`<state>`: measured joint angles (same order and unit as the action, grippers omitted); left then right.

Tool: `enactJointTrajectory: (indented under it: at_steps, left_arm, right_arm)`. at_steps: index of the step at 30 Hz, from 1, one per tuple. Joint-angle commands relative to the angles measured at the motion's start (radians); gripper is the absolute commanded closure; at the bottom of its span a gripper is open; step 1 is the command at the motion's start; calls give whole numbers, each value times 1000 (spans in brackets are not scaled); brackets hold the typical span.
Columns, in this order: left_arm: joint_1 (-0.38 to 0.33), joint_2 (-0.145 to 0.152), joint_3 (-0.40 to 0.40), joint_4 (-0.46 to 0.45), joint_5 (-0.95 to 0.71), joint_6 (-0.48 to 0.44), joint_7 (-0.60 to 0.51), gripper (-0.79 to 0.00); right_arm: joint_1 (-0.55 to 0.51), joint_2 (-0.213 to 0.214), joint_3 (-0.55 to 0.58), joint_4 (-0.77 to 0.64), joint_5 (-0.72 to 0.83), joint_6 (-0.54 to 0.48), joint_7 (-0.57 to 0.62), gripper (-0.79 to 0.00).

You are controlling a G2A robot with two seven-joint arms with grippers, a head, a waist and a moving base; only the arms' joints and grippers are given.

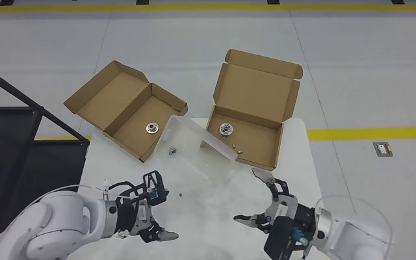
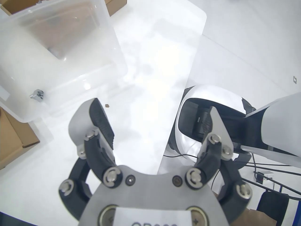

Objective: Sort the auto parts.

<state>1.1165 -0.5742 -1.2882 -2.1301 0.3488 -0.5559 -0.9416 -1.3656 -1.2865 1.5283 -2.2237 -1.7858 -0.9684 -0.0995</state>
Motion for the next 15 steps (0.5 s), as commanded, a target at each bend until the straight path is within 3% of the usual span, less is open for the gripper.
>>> enactJointTrajectory:
  at_steps: [1, 4, 7, 15]
  left_arm:
    - [20, -1, 0, 6, 14, -15, 39, -785]
    - [51, -1, -32, 17, 61, -38, 116, -785]
    - [94, 4, -116, 42, 77, -64, 207, -785]
    - [308, 15, -428, 139, 110, -152, 361, -785]
  right_arm:
    - [20, 2, -22, -30, -10, 11, 18, -785]
    - [73, 3, -65, -52, -12, 4, 91, -785]
    - [150, 2, -124, -59, 2, -27, 199, -785]
    - [410, -15, -326, 83, 91, -44, 604, -785]
